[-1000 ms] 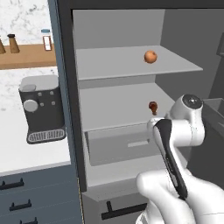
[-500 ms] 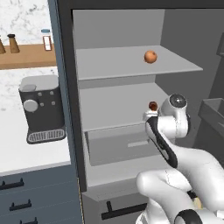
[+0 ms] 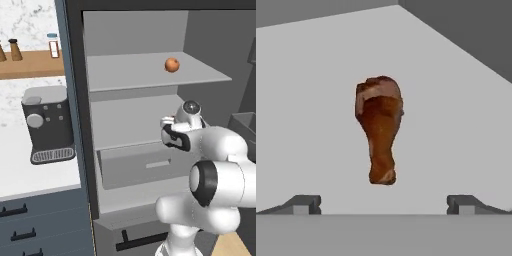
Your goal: Place one onion and one chicken drumstick in each tupperware on the nearby counter, to pack two identical lunches.
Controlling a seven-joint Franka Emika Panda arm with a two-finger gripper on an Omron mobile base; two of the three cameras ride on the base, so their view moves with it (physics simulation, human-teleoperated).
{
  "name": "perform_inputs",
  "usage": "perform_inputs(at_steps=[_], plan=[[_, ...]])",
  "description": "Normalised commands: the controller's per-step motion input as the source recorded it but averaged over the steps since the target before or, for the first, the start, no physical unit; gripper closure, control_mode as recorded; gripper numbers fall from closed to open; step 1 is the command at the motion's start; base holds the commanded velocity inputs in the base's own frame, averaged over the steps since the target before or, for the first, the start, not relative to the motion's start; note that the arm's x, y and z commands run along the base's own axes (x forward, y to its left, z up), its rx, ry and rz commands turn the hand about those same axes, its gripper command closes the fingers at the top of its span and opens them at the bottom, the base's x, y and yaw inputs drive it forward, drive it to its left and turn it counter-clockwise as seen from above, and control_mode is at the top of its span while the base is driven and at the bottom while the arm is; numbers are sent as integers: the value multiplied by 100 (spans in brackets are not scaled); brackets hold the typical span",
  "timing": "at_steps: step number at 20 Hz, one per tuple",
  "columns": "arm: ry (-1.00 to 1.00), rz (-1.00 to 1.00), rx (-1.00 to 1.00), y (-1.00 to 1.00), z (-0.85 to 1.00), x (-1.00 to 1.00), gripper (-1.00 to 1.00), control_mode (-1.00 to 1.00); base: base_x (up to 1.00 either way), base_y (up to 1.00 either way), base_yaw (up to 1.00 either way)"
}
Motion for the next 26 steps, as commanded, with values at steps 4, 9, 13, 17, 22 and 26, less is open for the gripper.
perform_inputs(at_steps=[4,9,13,17,22,26], plan=[[6,0,0,-22,-25,83,-100,-100,0,0,0],[7,0,0,-11,-36,69,-100,-100,0,0,0],[11,0,0,0,-57,61,100,-100,0,0,0],[17,0,0,0,-94,7,100,-100,0,0,0],[8,-3,0,0,-80,-80,100,-100,0,0,0],[-3,0,0,3,-8,-100,100,-100,0,0,0]])
